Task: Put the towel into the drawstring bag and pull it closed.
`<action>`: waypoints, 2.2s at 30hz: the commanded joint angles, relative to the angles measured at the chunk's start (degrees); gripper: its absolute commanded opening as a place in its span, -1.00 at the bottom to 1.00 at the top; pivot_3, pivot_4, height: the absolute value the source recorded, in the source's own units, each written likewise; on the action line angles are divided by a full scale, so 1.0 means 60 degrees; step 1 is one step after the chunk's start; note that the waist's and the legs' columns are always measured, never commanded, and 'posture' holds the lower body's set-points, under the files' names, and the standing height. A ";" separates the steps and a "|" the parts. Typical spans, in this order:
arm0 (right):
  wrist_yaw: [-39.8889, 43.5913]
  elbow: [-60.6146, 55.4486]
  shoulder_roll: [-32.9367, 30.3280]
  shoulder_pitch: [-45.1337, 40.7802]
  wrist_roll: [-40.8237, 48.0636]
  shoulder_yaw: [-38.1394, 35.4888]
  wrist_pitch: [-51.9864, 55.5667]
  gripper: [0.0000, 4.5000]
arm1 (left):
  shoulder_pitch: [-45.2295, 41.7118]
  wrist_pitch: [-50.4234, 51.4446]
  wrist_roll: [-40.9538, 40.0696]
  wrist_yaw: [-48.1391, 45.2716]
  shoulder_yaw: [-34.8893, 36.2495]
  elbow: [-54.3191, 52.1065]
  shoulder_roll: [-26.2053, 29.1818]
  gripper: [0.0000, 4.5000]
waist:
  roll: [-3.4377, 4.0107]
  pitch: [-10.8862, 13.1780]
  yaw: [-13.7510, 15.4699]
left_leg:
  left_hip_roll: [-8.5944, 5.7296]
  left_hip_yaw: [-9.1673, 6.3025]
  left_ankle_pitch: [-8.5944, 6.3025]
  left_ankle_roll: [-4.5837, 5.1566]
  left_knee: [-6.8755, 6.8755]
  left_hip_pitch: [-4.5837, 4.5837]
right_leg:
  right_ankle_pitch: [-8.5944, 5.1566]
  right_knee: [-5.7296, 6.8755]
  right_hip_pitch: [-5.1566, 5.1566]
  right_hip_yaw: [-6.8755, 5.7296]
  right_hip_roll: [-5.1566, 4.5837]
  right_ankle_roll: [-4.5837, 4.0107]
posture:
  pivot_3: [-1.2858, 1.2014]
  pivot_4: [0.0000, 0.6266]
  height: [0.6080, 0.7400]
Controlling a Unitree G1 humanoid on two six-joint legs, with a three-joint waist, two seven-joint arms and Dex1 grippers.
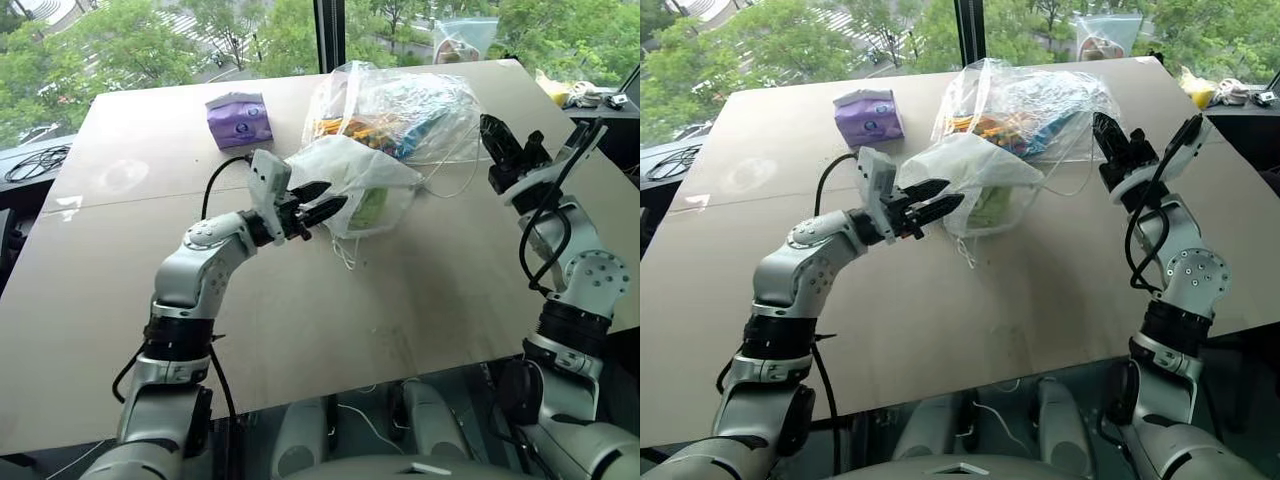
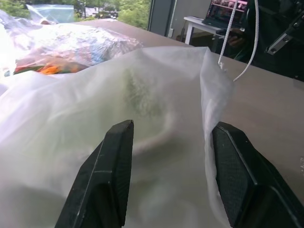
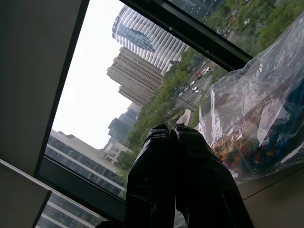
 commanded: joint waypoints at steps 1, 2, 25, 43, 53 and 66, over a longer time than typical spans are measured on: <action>0.0030 -0.0441 -0.0098 0.0013 0.0162 0.0163 -0.0257 -1.00 | -0.0302 -0.0017 -0.0390 -0.0221 0.0710 -0.0158 0.0293 0.07 | 0.0000 0.0000 0.0038 | -0.0002 -0.0002 0.0000 0.0000 0.0001 -0.0001 | -0.0005 0.0000 0.0001 -0.0001 -0.0003 -0.0008 | 0.03 -0.52 1.00; 0.0037 -0.0436 -0.0113 0.0014 0.0150 0.0218 -0.0281 -1.00 | -0.0456 -0.0003 -0.0506 -0.0129 0.0929 0.0014 0.0264 0.07 | 0.0000 0.0000 0.0042 | -0.0003 -0.0001 0.0000 0.0000 0.0006 -0.0003 | -0.0009 -0.0001 0.0001 0.0000 -0.0004 -0.0016 | 0.03 -0.52 1.00; 0.0002 -0.0309 -0.0458 -0.0004 0.0345 0.0351 -0.0778 -1.00 | 0.0757 -0.1692 0.1990 -0.0233 -0.1455 0.1309 -0.0397 0.07 | 0.0003 0.0000 0.0008 | -0.0009 0.0040 -0.0001 0.0001 -0.0020 -0.0002 | 0.0001 -0.0017 -0.0014 0.0051 -0.0003 0.0004 | 0.03 -0.52 1.00; -0.0121 -0.0284 -0.0493 0.0067 0.0336 0.0375 -0.0903 -1.00 | 0.0855 -0.2645 0.3245 -0.0488 -0.1969 0.2785 -0.0678 -0.25 | 0.0016 -0.0013 0.0022 | -0.0003 0.0041 0.0000 0.0002 -0.0011 0.0011 | -0.0003 -0.0001 -0.0011 0.0050 -0.0005 -0.0007 | 0.03 -0.52 1.00; -0.0209 -0.0239 -0.0471 0.0053 0.0333 0.0396 -0.0920 -1.00 | 0.0766 -0.2480 0.3117 -0.0534 -0.1816 0.2767 -0.0934 -0.99 | 0.0018 -0.0015 0.0049 | -0.0006 0.0042 0.0000 0.0002 -0.0009 0.0008 | -0.0002 -0.0004 -0.0010 0.0050 -0.0007 -0.0003 | 0.03 -0.52 1.00; -0.0314 0.0251 -0.0741 0.0152 -0.1300 0.1055 -0.1141 -1.00 | 0.2396 -0.1977 0.0599 0.1149 0.0843 -0.1162 -0.2114 -0.99 | 0.0017 -0.0014 -0.0010 | 0.0000 0.0038 -0.0001 0.0002 -0.0012 0.0000 | 0.0001 -0.0010 -0.0013 0.0049 -0.0004 0.0004 | 0.03 -0.52 1.00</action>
